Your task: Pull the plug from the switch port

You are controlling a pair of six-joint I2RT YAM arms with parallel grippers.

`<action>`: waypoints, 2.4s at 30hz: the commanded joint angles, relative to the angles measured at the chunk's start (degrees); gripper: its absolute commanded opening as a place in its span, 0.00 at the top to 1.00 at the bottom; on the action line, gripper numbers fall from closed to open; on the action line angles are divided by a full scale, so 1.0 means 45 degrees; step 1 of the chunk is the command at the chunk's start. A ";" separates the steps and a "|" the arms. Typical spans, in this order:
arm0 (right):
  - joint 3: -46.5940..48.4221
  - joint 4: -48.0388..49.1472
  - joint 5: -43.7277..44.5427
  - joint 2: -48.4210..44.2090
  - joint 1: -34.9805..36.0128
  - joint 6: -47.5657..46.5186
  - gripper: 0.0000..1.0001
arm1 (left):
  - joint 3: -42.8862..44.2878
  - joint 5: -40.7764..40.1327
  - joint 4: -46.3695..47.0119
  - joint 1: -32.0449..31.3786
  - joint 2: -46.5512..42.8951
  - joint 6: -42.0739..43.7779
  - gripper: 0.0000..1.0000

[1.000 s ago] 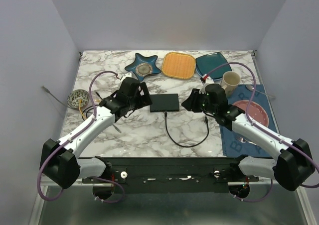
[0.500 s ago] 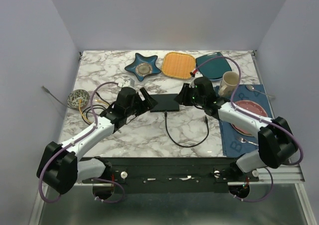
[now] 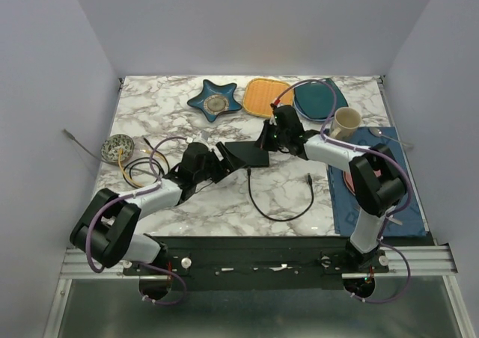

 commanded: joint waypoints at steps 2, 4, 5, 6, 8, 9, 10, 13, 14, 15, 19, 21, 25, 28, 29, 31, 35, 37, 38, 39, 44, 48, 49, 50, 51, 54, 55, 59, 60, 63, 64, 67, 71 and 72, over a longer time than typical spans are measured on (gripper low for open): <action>0.1345 -0.0447 -0.0328 0.1055 -0.0681 0.0422 0.98 | -0.0107 0.0519 0.1359 0.0005 0.0654 -0.0139 0.16; 0.1816 -0.0564 -0.0601 0.1465 -0.1012 0.0539 0.98 | -0.0166 0.0596 0.1498 0.0005 0.0869 -0.0100 0.16; 0.2128 -0.0661 -0.0680 0.2008 -0.1111 0.0578 0.99 | -0.0147 0.0713 0.1538 0.0005 0.0966 -0.0061 0.17; 0.2653 -0.0778 -0.0777 0.2226 -0.1170 0.0598 0.99 | -0.0128 0.0811 0.1519 0.0005 0.1199 -0.0022 0.18; 0.3164 -0.1072 -0.0739 0.2715 -0.1268 0.0598 0.99 | -0.0089 0.1142 0.1538 0.0005 0.1513 -0.0099 0.19; 0.3514 -0.1131 -0.0720 0.3084 -0.1288 0.0598 0.99 | -0.0050 0.1260 0.1596 -0.0014 0.1843 -0.0139 0.20; 0.3672 -0.1209 -0.0700 0.3281 -0.1288 0.0579 0.99 | -0.0011 0.1396 0.1635 -0.0014 0.2059 -0.0158 0.22; 0.4373 -0.1597 -0.0680 0.4082 -0.1307 0.0540 0.99 | 0.0185 0.1807 0.1694 0.0005 0.2840 -0.0198 0.24; 0.4590 -0.1735 -0.0680 0.4316 -0.1327 0.0520 0.99 | 0.0224 0.1905 0.1714 0.0005 0.3036 -0.0275 0.25; 0.4766 -0.1853 -0.0700 0.4473 -0.1327 0.0481 0.99 | 0.0263 0.2099 0.1733 0.0005 0.3328 -0.0314 0.25; 0.4749 -0.2108 -0.0719 0.4710 -0.1327 0.0383 0.99 | 0.0204 0.2296 0.2104 0.0005 0.3643 -0.0472 0.26; 0.4379 -0.2108 -0.0719 0.4593 -0.1346 0.0383 0.99 | 0.0301 0.2238 0.1929 0.0005 0.3662 -0.0374 0.26; 0.3403 -0.1934 -0.0739 0.4085 -0.1327 0.0558 0.99 | 0.0458 0.2121 0.1655 0.0005 0.3721 -0.0315 0.26; 0.1882 -0.1175 -0.0855 0.3344 -0.1327 0.0908 0.99 | 0.0439 0.2004 0.1616 0.0005 0.3721 -0.0373 0.26; 0.1548 -0.0977 -0.0914 0.3149 -0.1327 0.0988 0.99 | 0.0420 0.1984 0.1597 0.0005 0.3721 -0.0373 0.26; 0.0824 -0.0664 -0.0973 0.2757 -0.1327 0.1144 0.99 | 0.0419 0.1906 0.1558 0.0005 0.3721 -0.0412 0.26; 0.0471 -0.0564 -0.0623 0.2250 -0.1327 0.1126 0.99 | 0.0361 0.1672 0.1286 0.0005 0.3585 -0.0413 0.26; 0.0296 -0.0584 -0.0020 0.1395 -0.1327 0.1048 0.99 | 0.0322 0.1418 0.1071 0.0005 0.3351 -0.0354 0.26; 0.0218 -0.0584 0.0119 0.1041 -0.1346 0.1028 0.99 | 0.0322 0.1321 0.0857 0.0005 0.3253 -0.0296 0.26; 0.0140 -0.0546 0.0198 0.0709 -0.1327 0.0970 0.99 | 0.0283 0.1242 0.0758 0.0005 0.3117 -0.0257 0.26; -0.0951 0.0643 -0.1534 -0.1129 -0.1229 0.0890 0.99 | 0.0049 0.1027 0.0911 0.0005 0.2979 -0.0393 0.27; -0.1675 0.1407 -0.3452 -0.0917 -0.1035 0.1378 0.99 | -0.0283 0.1124 0.1595 0.0005 0.3096 -0.0647 0.27; -0.1813 0.1640 -0.3686 -0.0839 -0.0957 0.1514 0.99 | -0.0342 0.1163 0.1732 0.0005 0.3116 -0.0782 0.28; -0.1911 0.1700 -0.3785 -0.0741 -0.0917 0.1555 0.99 | -0.0400 0.1221 0.2043 0.0005 0.3154 -0.0861 0.29; -0.2009 0.1797 -0.3883 -0.0508 -0.0917 0.1613 0.99 | -0.0478 0.1261 0.2181 0.0005 0.3213 -0.0920 0.29; -0.2224 0.2149 -0.4565 -0.0039 -0.0936 0.1925 0.99 | -0.0673 0.1436 0.2942 0.0005 0.3388 -0.1232 0.30; -0.2341 0.2459 -0.4934 0.0214 -0.0917 0.2042 0.99 | -0.0732 0.1495 0.3157 0.0005 0.3447 -0.1330 0.31; -0.2614 0.3087 -0.5465 0.0763 -0.0897 0.2589 0.99 | -0.1045 0.1690 0.4542 0.0025 0.3720 -0.1779 0.32; -0.2634 0.3126 -0.5504 0.0880 -0.0917 0.2609 0.99 | -0.1084 0.1749 0.4739 0.0044 0.3818 -0.1915 0.34; -0.2693 0.3263 -0.5622 0.1231 -0.0897 0.2707 0.99 | -0.1240 0.1905 0.5306 0.0122 0.4033 -0.2130 0.35; -0.2713 0.3244 -0.5602 0.1291 -0.0917 0.2727 0.99 | -0.1260 0.1944 0.5366 0.0142 0.4053 -0.2170 0.35; -0.2810 0.3186 -0.5428 0.1467 -0.0897 0.2727 0.99 | -0.1338 0.1964 0.5503 0.0220 0.4209 -0.2248 0.35; -0.2986 0.3166 -0.5212 0.1506 -0.0917 0.2746 0.99 | -0.1552 0.1945 0.6047 0.0357 0.4365 -0.2521 0.35; -0.3006 0.3166 -0.5173 0.1506 -0.0897 0.2746 0.99 | -0.1727 0.1945 0.6282 0.0396 0.4462 -0.2638 0.36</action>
